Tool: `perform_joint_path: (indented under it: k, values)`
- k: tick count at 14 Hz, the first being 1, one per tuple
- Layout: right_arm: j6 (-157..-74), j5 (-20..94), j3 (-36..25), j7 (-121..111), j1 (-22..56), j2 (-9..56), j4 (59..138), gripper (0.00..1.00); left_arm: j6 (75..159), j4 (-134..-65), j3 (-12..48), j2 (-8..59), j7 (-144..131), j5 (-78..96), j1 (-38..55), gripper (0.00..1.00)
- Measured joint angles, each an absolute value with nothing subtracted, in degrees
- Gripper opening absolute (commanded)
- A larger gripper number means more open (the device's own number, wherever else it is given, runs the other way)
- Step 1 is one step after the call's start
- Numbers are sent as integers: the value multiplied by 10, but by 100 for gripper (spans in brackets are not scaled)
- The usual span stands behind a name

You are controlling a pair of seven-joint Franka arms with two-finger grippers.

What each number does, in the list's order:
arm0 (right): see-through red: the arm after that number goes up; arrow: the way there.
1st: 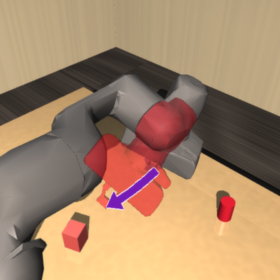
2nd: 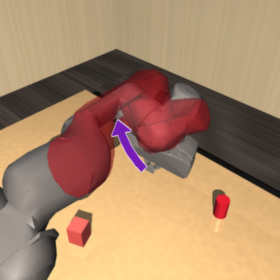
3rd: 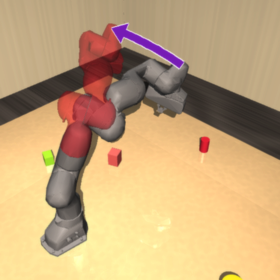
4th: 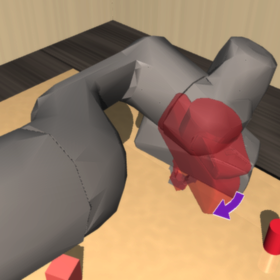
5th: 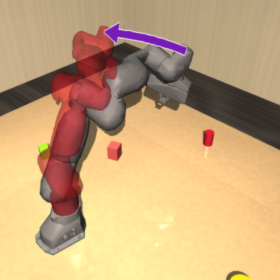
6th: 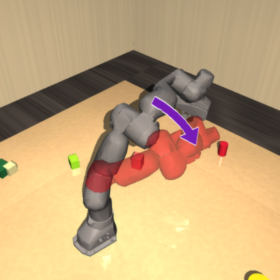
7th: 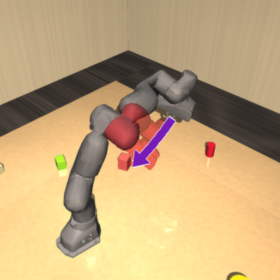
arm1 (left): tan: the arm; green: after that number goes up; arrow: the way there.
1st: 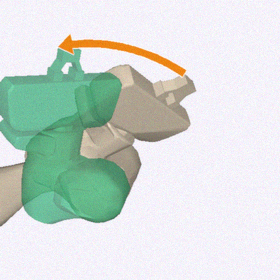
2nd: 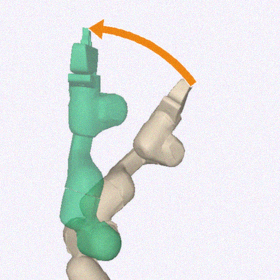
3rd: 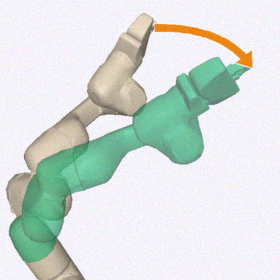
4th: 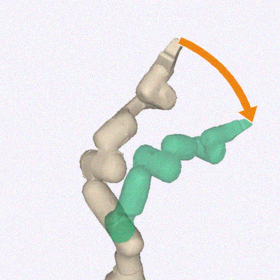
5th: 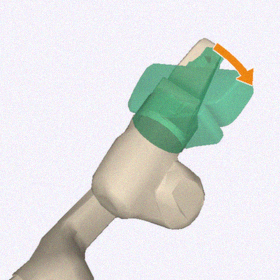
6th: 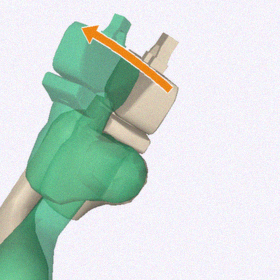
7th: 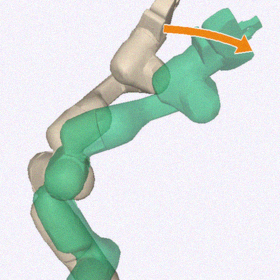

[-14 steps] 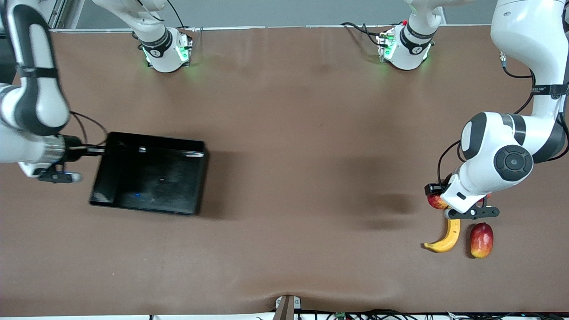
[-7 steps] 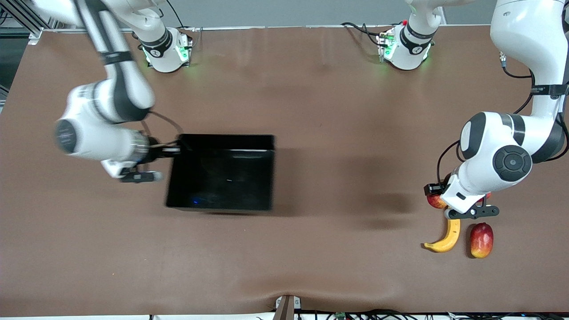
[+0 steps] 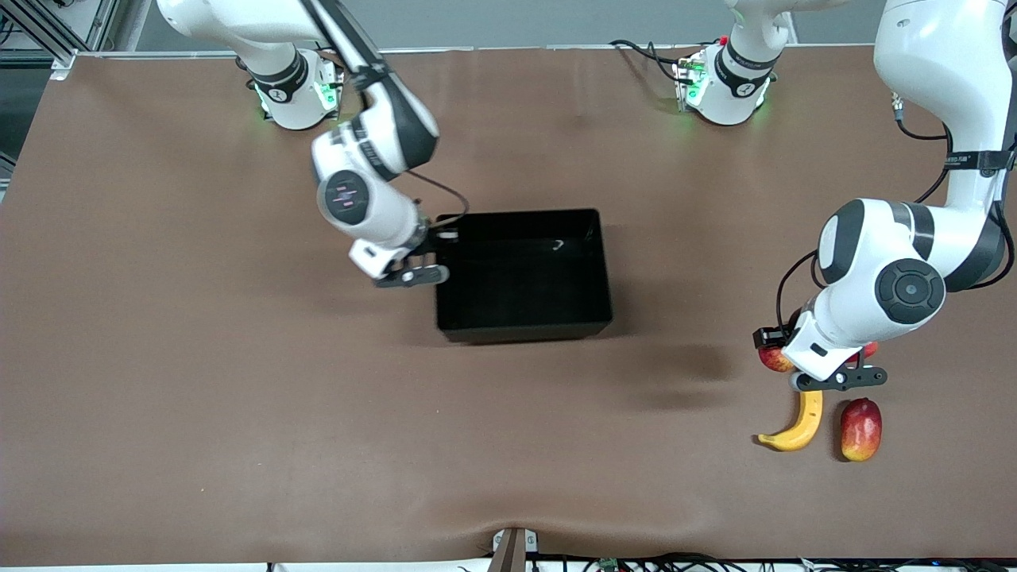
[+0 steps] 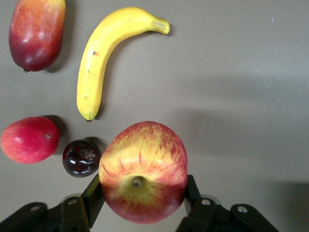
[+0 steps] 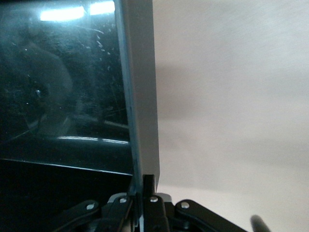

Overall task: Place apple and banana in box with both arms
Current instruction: 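Push the black box toward the table center with the right gripper, then carry the apple over the box while the right gripper withdraws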

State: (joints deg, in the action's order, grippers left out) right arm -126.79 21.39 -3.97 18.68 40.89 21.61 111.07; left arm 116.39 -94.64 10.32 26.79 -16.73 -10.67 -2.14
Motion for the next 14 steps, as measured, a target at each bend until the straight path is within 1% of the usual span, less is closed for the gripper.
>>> perform_joint_path:
  k: [4, 5, 6, 7, 11, 12, 14]
  values:
    - [-1337, 215, -41, 200, 451, 262, 1096, 0, 1163, -945, 107, 266, -167, -107, -22, 0]
    - [-1348, 216, -41, 207, 458, 270, 1092, 27, 1161, -944, 112, 264, -167, -107, -22, 0]
    - [-1350, 216, -42, 213, 462, 273, 1088, 91, 1158, -942, 120, 262, -167, -107, -22, 0]
    - [-1350, 217, -42, 218, 463, 275, 1087, 100, 1153, -940, 129, 259, -168, -107, -22, 0]
    - [-1349, 221, -55, 263, 448, 276, 1083, 100, 1140, -938, 185, 253, -216, -107, -22, 0]
    - [-1335, 223, -57, 284, 438, 275, 1076, 100, 1135, -938, 206, 253, -239, -107, -22, 0]
    - [-1281, 222, -63, 329, 413, 261, 1056, 100, 1130, -939, 251, 253, -300, -107, -19, 0]
